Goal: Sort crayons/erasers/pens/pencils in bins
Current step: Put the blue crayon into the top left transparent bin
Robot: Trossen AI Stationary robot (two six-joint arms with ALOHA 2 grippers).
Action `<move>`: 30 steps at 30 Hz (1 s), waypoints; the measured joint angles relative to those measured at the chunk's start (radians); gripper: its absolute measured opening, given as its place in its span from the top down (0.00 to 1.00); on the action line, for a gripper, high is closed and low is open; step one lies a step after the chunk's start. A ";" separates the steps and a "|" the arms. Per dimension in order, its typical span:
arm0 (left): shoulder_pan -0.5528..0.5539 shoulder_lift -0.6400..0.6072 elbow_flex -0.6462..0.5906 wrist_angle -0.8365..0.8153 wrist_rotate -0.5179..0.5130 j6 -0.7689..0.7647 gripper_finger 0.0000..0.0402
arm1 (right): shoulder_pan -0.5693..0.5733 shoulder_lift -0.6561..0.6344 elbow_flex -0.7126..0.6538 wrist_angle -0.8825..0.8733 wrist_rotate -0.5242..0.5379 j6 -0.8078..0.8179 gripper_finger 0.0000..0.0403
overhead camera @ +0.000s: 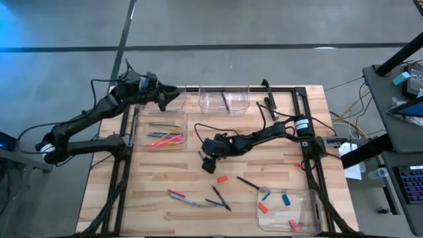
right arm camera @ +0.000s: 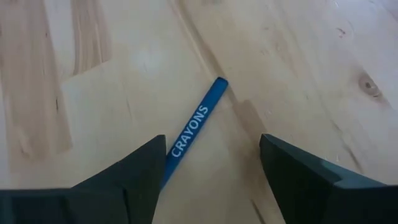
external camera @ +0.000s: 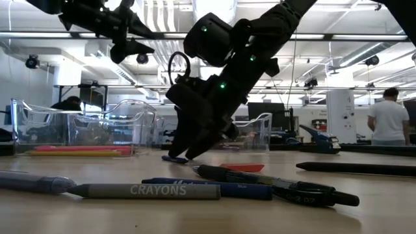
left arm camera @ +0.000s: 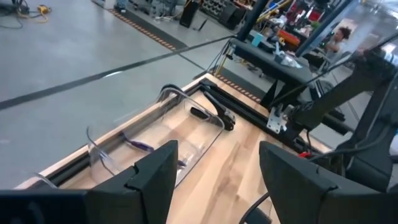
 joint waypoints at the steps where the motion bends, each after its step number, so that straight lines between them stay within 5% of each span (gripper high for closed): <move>1: 0.000 0.007 0.000 0.009 0.000 -0.010 0.48 | 0.001 0.005 0.001 0.000 0.001 0.007 0.38; 12: -0.032 0.045 0.001 0.038 0.000 -0.010 0.48 | 0.046 0.041 0.003 -0.175 0.049 -0.085 0.47; 25: -0.039 0.036 0.001 0.037 0.001 -0.011 0.48 | 0.044 0.039 -0.001 -0.229 -0.019 -0.047 0.93; 30: -0.039 0.036 0.001 0.037 0.001 -0.010 0.48 | 0.031 -0.001 -0.001 -0.232 -0.025 -0.031 0.97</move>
